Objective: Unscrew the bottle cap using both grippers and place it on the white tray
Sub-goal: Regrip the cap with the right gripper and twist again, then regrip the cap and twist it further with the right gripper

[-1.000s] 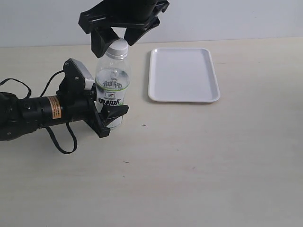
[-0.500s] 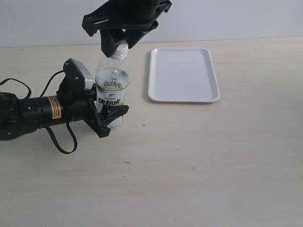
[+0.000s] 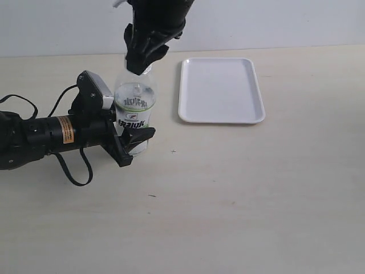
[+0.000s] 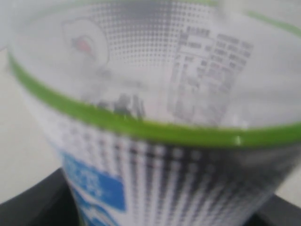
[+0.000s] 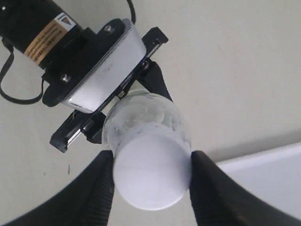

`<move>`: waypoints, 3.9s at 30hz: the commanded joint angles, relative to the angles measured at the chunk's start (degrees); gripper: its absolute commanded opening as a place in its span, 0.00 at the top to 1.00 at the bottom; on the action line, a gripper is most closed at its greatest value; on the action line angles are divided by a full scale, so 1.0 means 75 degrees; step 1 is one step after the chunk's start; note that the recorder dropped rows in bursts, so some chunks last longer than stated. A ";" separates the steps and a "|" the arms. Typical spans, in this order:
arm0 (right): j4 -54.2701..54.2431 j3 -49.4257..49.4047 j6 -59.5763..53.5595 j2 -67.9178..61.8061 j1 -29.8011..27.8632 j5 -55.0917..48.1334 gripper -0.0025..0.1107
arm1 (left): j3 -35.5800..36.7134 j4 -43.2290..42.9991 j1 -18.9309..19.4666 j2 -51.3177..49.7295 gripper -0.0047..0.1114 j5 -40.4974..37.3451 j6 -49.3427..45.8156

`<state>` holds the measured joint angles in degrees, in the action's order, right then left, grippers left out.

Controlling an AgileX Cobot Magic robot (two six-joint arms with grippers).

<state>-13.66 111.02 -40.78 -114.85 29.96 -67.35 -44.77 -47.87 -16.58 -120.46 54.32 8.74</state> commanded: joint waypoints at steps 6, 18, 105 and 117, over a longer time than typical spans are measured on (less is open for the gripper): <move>0.0220 0.0024 -0.3330 0.0016 0.0011 -0.0044 0.98 | -0.0012 0.0056 -0.0014 0.0049 0.96 0.0139 0.0090; 0.0248 0.0024 -0.7739 0.0016 0.0011 -0.0044 0.98 | -0.0012 0.0018 -0.0014 0.0049 0.96 0.0139 0.0090; 0.0015 0.0024 0.4824 -0.0055 0.0011 0.0062 0.39 | -0.0012 0.0005 -0.0014 0.0049 0.96 0.0139 0.0090; 0.0015 0.0024 0.4215 -0.0055 0.0011 0.0015 0.98 | -0.0012 0.0005 -0.0014 0.0049 0.96 0.0139 0.0090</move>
<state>-13.62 111.16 -5.47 -115.24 29.96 -67.56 -44.77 -47.88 -16.58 -120.46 54.41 8.96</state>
